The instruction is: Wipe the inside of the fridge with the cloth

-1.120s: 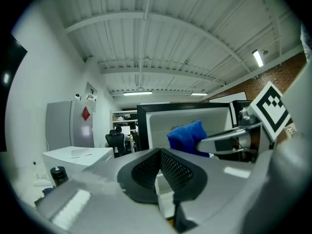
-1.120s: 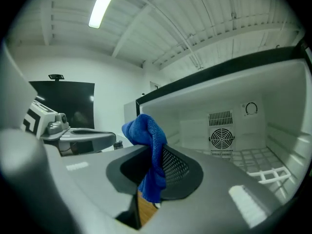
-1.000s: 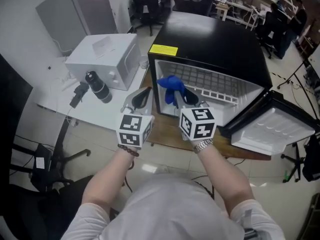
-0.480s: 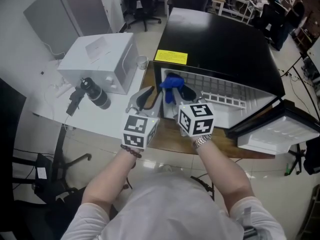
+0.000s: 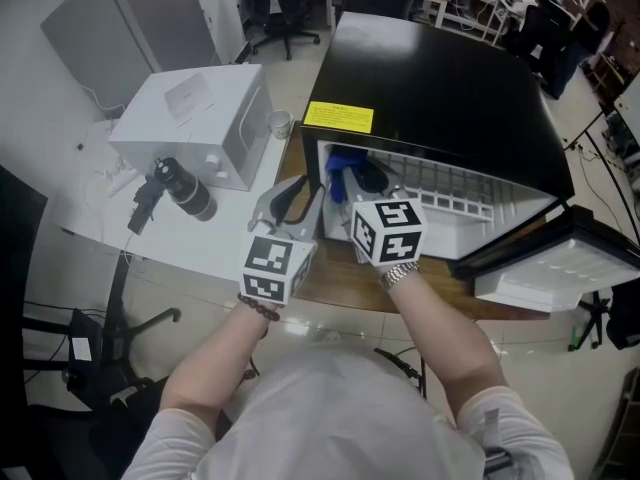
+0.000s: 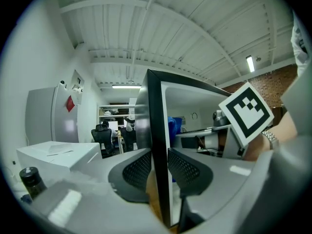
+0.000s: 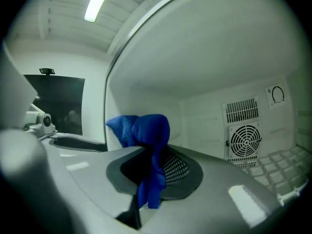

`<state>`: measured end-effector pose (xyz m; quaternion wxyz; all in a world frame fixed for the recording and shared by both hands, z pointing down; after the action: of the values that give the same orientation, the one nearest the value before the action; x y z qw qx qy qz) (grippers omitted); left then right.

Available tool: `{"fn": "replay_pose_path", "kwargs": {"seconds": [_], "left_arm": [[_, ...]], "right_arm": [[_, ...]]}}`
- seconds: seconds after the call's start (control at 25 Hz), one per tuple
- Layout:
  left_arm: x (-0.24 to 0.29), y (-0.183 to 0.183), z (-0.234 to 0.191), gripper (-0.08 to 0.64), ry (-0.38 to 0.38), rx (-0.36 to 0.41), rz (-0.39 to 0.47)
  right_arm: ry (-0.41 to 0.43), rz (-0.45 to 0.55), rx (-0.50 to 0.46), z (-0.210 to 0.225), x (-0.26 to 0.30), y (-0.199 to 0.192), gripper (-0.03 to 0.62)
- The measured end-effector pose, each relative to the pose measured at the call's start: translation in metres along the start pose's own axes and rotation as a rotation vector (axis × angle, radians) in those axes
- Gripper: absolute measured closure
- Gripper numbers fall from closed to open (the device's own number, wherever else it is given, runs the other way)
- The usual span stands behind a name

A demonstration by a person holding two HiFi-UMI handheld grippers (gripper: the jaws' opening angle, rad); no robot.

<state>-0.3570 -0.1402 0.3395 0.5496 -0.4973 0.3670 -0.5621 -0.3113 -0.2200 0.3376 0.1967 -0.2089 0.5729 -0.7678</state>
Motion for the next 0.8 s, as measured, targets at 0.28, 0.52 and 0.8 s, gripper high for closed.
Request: {"fn": "replay_pose_path", "kwargs": {"seconds": [0.28, 0.52, 0.8], "left_arm": [[0.002, 0.001, 0.000, 0.457, 0.007, -0.002, -0.003], [0.003, 0.001, 0.001, 0.457, 0.012, -0.011, -0.002], [0.007, 0.008, 0.002, 0.416, 0.020, -0.017, 0.010]], "right_arm": [[-0.028, 0.011, -0.016, 0.012, 0.016, 0.006, 0.536], [-0.061, 0.022, -0.021, 0.023, 0.028, 0.008, 0.535], [-0.109, 0.018, -0.044, 0.037, 0.043, 0.012, 0.535]]}}
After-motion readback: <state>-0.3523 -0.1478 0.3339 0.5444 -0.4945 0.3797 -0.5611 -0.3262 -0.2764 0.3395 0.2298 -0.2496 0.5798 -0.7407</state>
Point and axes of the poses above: the fingertips, and each gripper's own axes: x forward along the fingers, z to its right, y out of its top, the point moved 2 cm from there along -x, backward along the fingers, and after that the axes turned 8 degrees about x, right-handed, at the moved point
